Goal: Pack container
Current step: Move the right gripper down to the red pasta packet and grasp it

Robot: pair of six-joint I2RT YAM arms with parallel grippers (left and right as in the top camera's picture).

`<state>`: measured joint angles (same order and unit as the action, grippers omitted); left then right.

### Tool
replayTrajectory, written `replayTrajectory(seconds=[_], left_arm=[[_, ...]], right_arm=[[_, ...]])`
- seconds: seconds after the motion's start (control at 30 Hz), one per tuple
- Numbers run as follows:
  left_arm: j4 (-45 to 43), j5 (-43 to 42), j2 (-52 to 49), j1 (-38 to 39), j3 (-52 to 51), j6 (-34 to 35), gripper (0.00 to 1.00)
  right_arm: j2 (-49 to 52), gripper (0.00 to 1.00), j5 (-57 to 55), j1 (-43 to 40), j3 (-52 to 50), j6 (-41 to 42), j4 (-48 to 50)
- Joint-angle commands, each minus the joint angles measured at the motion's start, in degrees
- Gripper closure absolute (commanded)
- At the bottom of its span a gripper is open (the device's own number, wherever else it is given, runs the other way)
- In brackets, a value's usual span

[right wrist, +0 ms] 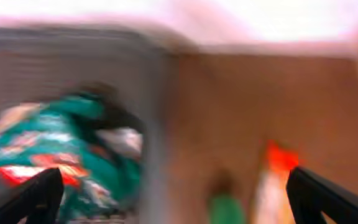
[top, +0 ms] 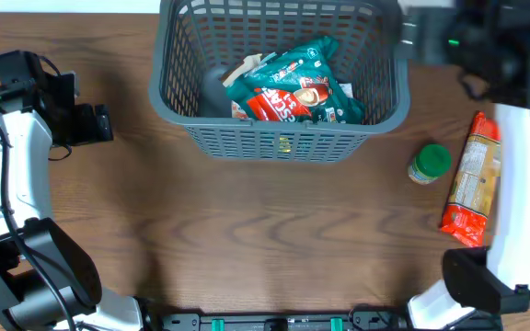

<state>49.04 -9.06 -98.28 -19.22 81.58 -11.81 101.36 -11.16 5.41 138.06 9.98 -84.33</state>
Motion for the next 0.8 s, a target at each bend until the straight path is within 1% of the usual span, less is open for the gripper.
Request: replayTrajectory(seconds=[0.0, 0.1, 0.13, 0.17, 0.27, 0.37, 0.47, 0.6, 0.77], left_arm=[[0.1, -0.9, -0.2, 0.1, 0.3, -0.3, 0.01], [0.1, -0.9, -0.2, 0.1, 0.3, -0.3, 0.01], [0.1, -0.9, -0.2, 0.1, 0.3, -0.3, 0.01], [0.1, -0.9, -0.2, 0.1, 0.3, -0.3, 0.02], [-0.1, -0.9, -0.2, 0.1, 0.3, -0.3, 0.01], [-0.1, -0.9, -0.2, 0.1, 0.3, -0.3, 0.01], [-0.1, -0.9, -0.2, 0.1, 0.3, -0.3, 0.02], [-0.1, -0.9, -0.2, 0.1, 0.3, -0.3, 0.01], [-0.1, -0.9, -0.2, 0.1, 0.3, -0.3, 0.01]], right_arm=[[-0.7, 0.01, -5.4, -7.7, 0.0, 14.0, -5.8], [-1.6, 0.01, -1.8, -15.5, 0.0, 14.2, -12.4], [-1.7, 0.01, -1.0, -17.6, -0.1, 13.7, -13.0], [-2.1, 0.01, 1.8, -19.8, -0.8, 11.0, -13.0], [-3.9, 0.01, 7.8, -25.9, -3.9, 8.2, -13.0], [-6.9, 0.01, 8.8, -30.6, -9.8, 8.0, -13.0], [-10.1, 0.01, 7.4, -34.8, -18.7, 6.6, -12.8], [-10.7, 0.01, 7.5, -38.7, -29.9, 1.5, -8.8], [-9.9, 0.01, 10.6, -40.6, -43.5, -1.5, 2.9]])
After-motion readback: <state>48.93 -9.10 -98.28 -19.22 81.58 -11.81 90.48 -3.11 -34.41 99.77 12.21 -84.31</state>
